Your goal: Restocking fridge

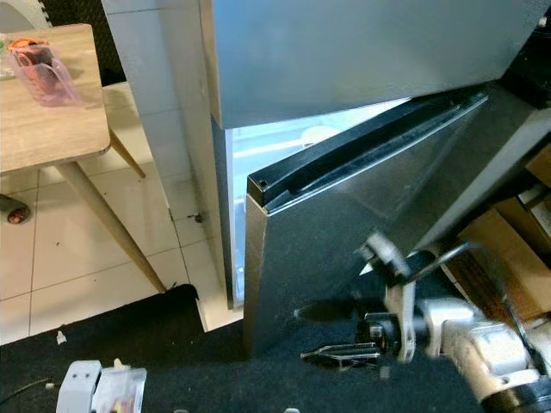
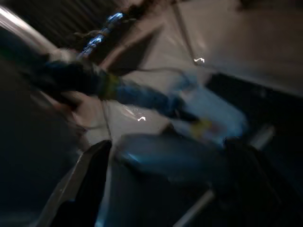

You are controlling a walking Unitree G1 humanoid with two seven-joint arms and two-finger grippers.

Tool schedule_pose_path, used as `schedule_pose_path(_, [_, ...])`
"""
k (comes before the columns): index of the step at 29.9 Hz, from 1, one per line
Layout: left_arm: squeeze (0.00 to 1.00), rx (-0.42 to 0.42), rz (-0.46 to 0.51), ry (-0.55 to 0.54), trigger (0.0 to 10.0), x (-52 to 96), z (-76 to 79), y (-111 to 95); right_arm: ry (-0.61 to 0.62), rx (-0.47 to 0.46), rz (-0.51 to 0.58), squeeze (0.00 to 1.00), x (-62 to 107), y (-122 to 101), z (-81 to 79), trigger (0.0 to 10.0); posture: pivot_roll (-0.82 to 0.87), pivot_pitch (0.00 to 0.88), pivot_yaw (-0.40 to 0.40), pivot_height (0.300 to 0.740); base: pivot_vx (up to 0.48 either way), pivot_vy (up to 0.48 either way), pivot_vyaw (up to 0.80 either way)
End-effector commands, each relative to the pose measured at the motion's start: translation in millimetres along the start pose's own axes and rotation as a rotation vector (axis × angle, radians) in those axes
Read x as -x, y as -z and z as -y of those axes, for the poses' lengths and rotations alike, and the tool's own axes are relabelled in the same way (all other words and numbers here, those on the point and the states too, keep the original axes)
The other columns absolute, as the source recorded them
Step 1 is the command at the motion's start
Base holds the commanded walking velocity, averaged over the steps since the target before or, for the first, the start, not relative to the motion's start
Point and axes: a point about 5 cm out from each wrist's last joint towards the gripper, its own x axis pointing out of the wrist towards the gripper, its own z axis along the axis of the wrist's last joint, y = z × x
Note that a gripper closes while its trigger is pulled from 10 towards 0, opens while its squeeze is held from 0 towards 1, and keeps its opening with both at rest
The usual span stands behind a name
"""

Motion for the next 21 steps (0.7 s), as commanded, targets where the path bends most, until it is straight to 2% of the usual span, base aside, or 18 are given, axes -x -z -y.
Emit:
schedule_pose_path(1, [0.0, 0.022, 0.044, -0.023, 10.0, 0.6, -6.1, -7, 0.167, -0.06, -0.056, 0.0, 6.8, 34, 16.2, 10.0, -0.02, 0.13, -0.039, 0.74, 0.0, 0.0, 0.0])
schedule_pose_path(2, [0.0, 0.024, 0.094, -0.032, 10.0, -0.1, -9.4, -22, 0.373, -0.15, -0.114, 0.0, 12.2, 70, 29.6, 10.0, -0.02, 0.129, -0.037, 0.74, 0.0, 0.0, 0.0])
schedule_pose_path(3, [0.0, 0.024, 0.094, -0.032, 10.0, -0.1, -9.4, -22, 0.373, -0.15, -0.114, 0.0, 12.2, 70, 29.6, 10.0, -0.02, 0.129, -0.037, 0.74, 0.0, 0.0, 0.0])
schedule_pose_path(5, [0.0, 0.009, 0.169, -0.038, 10.0, -0.5, -13.1, -43, 0.664, -0.269, -0.214, 0.0, 19.9, 119, 37.4, 10.0, -0.02, 0.128, -0.036, 0.74, 0.0, 0.0, 0.0])
schedule_pose_path(6, [0.0, -0.008, 0.21, -0.032, 10.0, -0.5, -13.2, -55, 0.806, -0.352, -0.218, 0.0, 23.2, 138, 37.9, 10.0, -0.02, 0.123, -0.03, 0.74, 0.0, 0.0, 0.0])
schedule_pose_path(7, [0.0, -0.019, 0.233, -0.028, 10.0, -0.5, -12.9, -61, 0.882, -0.405, -0.211, 0.0, 24.6, 148, 37.4, 10.0, -0.02, 0.123, -0.03, 0.74, 0.0, 0.0, 0.0])
schedule_pose_path(9, [0.0, -0.019, 0.233, -0.028, 10.0, -0.5, -12.9, -61, 0.882, -0.405, -0.211, 0.0, 24.6, 148, 37.4, 10.0, -0.02, 0.123, -0.03, 0.74, 0.0, 0.0, 0.0])
schedule_pose_path(11, [0.0, -0.034, 0.322, 0.023, 10.0, 0.0, -7.1, -85, 1.116, -0.501, -0.255, 0.0, 30.5, 180, 29.8, 10.0, -0.01, 0.116, -0.017, 0.74, 0.0, 0.0, 0.0])
schedule_pose_path(12, [0.0, -0.034, 0.322, 0.023, 10.0, 0.0, -7.1, -85, 1.116, -0.501, -0.255, 0.0, 30.5, 180, 29.8, 10.0, -0.01, 0.116, -0.017, 0.74, 0.0, 0.0, 0.0])
schedule_pose_path(14, [0.0, -0.06, 0.396, 0.085, 10.0, 1.3, 0.7, -106, 1.277, -0.572, -0.273, 0.0, 33.3, 202, 20.3, 10.0, -0.01, 0.114, -0.01, 0.74, 0.0, 0.0, 0.0])
schedule_pose_path(16, [0.0, -0.06, 0.396, 0.085, 10.0, 1.3, 0.7, -106, 1.277, -0.572, -0.273, 0.0, 33.3, 202, 20.3, 10.0, -0.01, 0.114, -0.01, 0.74, 0.0, 0.0, 0.0])
schedule_pose_path(19, [0.0, -0.097, 0.47, 0.136, 10.0, 3.9, 8.3, -127, 1.396, -0.656, -0.252, 0.0, 32.7, 218, 12.4, 10.0, -0.01, 0.11, 0.001, 0.74, 0.0, 0.0, -0.37])
schedule_pose_path(21, [0.0, -0.09, 0.495, 0.167, 10.0, 4.8, 12.0, -134, 1.42, -0.66, -0.265, 0.0, 29.5, 222, 10.8, 10.0, -0.01, 0.109, 0.002, 0.74, 0.0, 0.0, -0.74])
